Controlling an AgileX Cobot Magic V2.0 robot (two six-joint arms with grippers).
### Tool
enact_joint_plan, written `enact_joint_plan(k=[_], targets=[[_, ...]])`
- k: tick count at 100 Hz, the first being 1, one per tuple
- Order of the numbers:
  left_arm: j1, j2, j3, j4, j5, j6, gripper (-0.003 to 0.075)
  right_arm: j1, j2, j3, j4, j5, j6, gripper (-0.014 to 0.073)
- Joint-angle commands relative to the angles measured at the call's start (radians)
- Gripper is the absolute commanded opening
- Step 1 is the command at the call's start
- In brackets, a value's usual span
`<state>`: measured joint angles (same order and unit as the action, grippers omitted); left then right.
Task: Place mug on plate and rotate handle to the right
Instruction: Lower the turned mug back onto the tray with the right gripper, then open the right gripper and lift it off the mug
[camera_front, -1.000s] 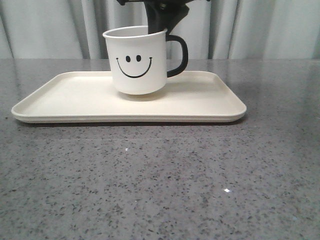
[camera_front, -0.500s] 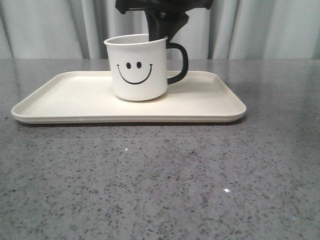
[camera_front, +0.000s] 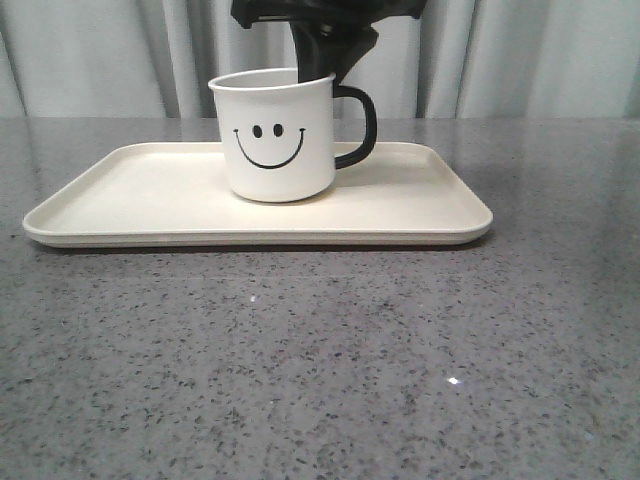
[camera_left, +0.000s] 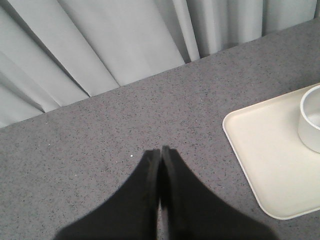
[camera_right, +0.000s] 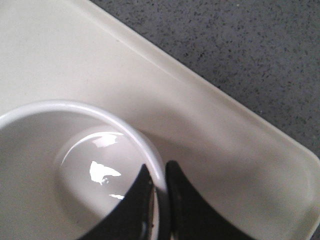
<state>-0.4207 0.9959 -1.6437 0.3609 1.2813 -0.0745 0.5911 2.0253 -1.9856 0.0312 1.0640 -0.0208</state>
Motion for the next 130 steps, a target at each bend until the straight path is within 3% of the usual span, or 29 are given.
enact_joint_plan(k=[1, 20, 73, 95, 130], targets=[[-0.006, -0.008, -0.020, 0.014, -0.022, -0.011, -0.0020, -0.007, -0.045, -0.030, -0.004, -0.019, -0.024, -0.0088], [-0.006, -0.008, -0.020, 0.014, -0.022, -0.011, -0.0020, -0.007, -0.050, -0.030, -0.004, -0.019, -0.033, 0.0041], [-0.006, -0.008, -0.020, 0.014, -0.022, -0.011, -0.0020, -0.007, -0.054, -0.032, -0.004, -0.019, -0.034, 0.0053], [-0.006, -0.008, -0.020, 0.014, -0.022, -0.011, -0.0020, -0.007, -0.061, -0.033, -0.004, -0.008, -0.034, 0.0209], [-0.006, -0.008, -0.020, 0.013, -0.022, -0.011, -0.0020, -0.007, -0.094, -0.033, -0.004, -0.023, -0.034, 0.0218]])
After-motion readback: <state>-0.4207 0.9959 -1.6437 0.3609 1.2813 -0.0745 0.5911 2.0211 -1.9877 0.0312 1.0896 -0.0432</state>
